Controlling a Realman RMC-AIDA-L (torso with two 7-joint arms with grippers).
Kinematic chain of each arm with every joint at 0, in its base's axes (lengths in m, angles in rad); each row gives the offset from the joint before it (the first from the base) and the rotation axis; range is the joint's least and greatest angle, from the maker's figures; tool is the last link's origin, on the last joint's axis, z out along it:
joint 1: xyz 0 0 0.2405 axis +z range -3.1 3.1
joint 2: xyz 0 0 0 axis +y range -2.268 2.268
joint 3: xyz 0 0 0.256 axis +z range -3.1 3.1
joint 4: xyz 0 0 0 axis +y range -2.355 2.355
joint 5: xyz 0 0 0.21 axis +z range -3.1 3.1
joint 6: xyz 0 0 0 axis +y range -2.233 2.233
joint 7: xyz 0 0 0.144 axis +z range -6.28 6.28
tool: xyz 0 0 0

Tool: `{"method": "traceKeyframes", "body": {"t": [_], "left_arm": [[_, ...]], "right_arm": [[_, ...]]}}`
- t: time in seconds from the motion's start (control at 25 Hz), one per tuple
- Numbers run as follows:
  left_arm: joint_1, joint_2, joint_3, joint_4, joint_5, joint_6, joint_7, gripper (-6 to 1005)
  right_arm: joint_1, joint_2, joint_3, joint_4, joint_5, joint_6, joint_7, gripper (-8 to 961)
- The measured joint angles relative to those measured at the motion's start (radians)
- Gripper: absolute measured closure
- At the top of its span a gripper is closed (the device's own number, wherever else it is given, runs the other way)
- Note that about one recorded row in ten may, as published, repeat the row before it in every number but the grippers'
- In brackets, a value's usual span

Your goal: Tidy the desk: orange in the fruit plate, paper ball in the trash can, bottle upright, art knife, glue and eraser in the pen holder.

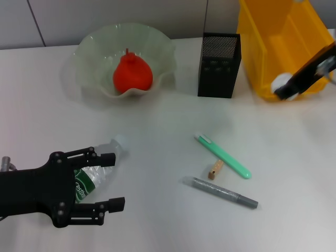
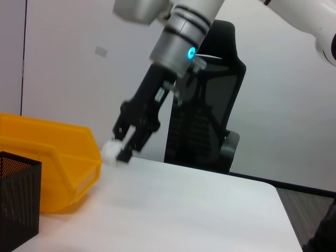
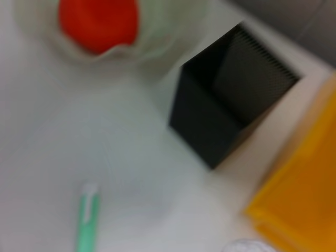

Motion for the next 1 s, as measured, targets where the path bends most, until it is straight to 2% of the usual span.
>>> {"method": "traceKeyframes", "body": {"t": [0.2,0.4,0.56,0.84,1.0], "left_arm": [[0.000,0.000,0.000,-0.008,-0.001,0.000,0.009,218],[0.000,0.000,0.000,-0.015,-0.002,0.000,0.009,221],[0.000,0.000,0.000,-0.015,-0.001,-0.001,0.009,223],[0.000,0.000,-0.001,-0.016,0.000,-0.001,0.009,227],[0.003,0.000,-0.001,-0.019,-0.001,0.003,0.008,229]], "right_arm": [[-0.047,0.001,0.036,-0.122,-0.006,0.037,0.000,506],[-0.102,0.002,0.056,-0.119,-0.006,0.192,-0.017,507],[-0.122,0.001,0.052,-0.039,0.004,0.337,-0.043,508],[-0.105,-0.001,0.034,0.173,0.015,0.616,-0.086,508],[-0.078,-0.006,0.039,0.254,0.041,0.673,-0.104,509]]}}
